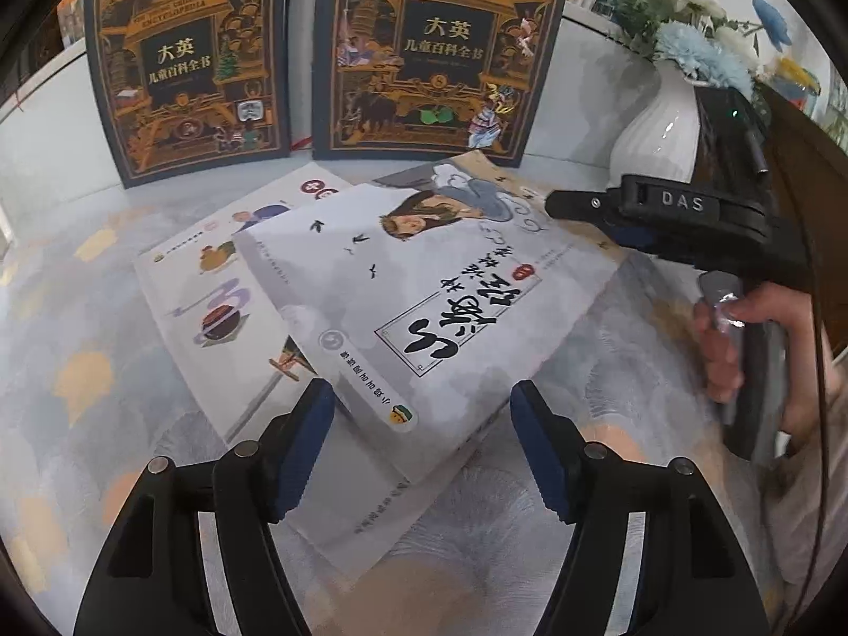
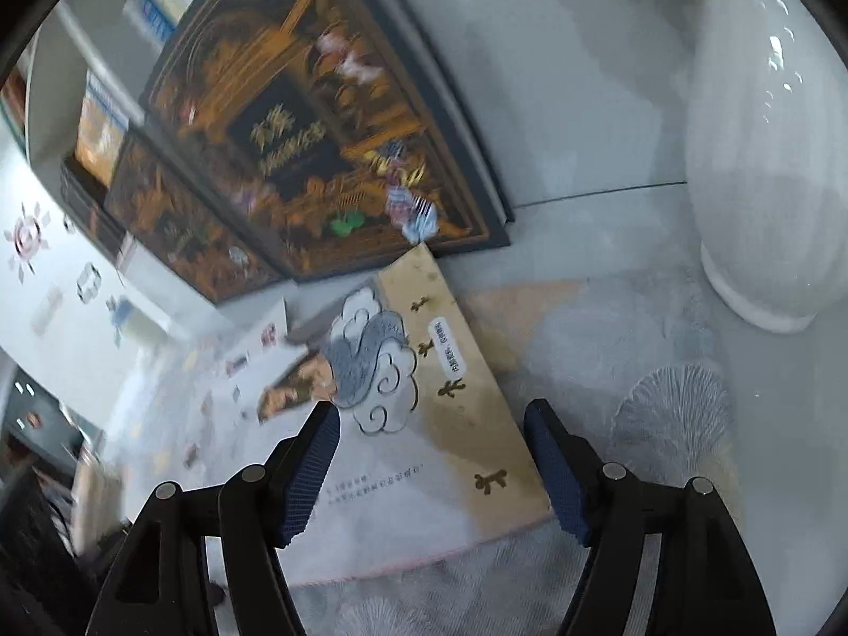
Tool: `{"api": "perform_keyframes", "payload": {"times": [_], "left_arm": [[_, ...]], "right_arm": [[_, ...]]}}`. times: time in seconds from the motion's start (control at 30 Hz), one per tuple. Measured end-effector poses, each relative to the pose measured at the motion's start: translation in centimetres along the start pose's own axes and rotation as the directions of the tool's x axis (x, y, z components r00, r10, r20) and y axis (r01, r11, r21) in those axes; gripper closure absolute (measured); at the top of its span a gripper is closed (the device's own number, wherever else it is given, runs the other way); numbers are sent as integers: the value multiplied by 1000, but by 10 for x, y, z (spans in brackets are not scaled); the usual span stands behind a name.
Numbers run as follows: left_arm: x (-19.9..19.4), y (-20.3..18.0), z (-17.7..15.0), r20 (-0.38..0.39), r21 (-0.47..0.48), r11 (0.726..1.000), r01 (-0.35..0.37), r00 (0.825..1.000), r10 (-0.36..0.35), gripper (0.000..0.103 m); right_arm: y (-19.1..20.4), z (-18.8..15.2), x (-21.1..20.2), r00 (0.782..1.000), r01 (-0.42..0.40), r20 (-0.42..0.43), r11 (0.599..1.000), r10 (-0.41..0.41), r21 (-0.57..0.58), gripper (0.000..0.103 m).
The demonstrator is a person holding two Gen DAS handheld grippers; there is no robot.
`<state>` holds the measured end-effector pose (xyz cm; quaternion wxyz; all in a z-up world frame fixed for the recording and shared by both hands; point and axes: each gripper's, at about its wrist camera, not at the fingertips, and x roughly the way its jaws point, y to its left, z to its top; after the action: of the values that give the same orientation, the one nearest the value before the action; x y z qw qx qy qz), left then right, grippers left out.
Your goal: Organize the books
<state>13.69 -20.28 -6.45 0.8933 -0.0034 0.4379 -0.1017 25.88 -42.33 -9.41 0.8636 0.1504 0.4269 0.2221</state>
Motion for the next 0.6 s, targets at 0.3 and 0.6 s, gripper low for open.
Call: {"api": "perform_keyframes", "payload": {"times": [0.3, 0.6], "left_arm": [[-22, 44, -19, -55, -101, 992, 76, 995, -82, 34], [-87, 128, -80, -75, -168, 985, 27, 996, -40, 34]], "right_arm": [[29, -54, -34, 987, -93, -130, 995, 97, 35, 30], [138, -172, -63, 936, -256, -253, 967, 245, -11, 31]]}}
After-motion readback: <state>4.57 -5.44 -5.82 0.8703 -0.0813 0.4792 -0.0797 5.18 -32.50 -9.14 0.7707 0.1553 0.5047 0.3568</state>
